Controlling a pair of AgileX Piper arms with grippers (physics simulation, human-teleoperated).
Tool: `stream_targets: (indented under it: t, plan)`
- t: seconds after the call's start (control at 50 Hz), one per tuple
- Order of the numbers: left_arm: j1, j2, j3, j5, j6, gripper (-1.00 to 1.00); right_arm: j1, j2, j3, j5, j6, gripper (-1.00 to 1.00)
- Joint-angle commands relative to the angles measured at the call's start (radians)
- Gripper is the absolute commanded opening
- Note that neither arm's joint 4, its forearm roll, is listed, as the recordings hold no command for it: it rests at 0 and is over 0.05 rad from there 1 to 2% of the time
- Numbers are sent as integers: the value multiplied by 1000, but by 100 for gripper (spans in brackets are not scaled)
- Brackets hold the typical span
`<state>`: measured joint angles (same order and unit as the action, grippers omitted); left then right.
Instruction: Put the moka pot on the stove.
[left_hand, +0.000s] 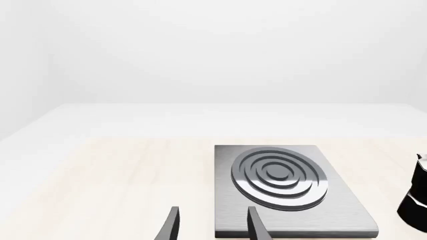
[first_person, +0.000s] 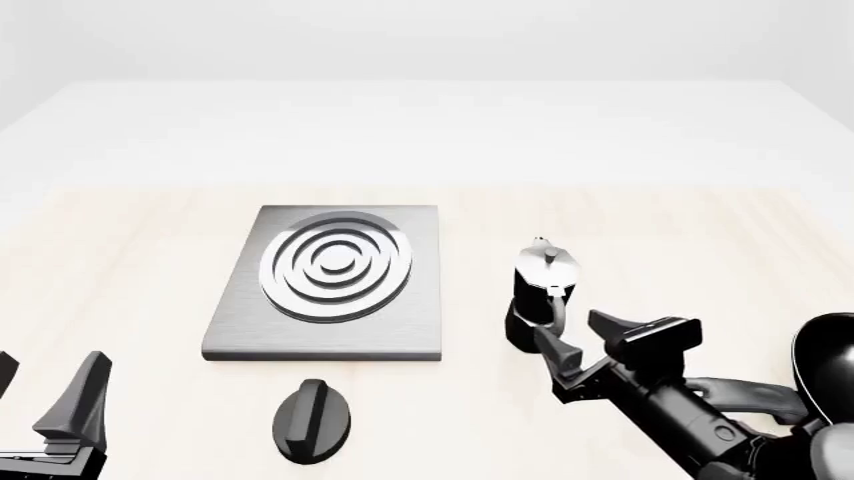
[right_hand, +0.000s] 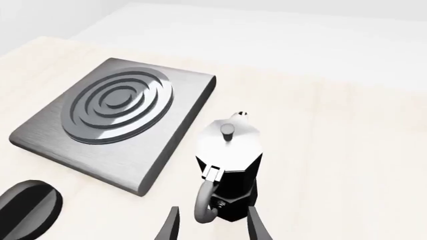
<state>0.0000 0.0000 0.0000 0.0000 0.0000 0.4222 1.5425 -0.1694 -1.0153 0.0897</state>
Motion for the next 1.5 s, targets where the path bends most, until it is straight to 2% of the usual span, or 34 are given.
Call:
stream_targets:
  t: [0.02, 0.68, 1.5]
  plan:
    - [0, 0, 0, 0, 0, 100, -1, 21, -1, -19, 2, 100]
    - [0, 0, 0, 0, 0, 100, 0, 83, -5, -70, 12, 100]
    - [0, 0, 0, 0, 0, 100, 1, 106, -20, -74, 15, 100]
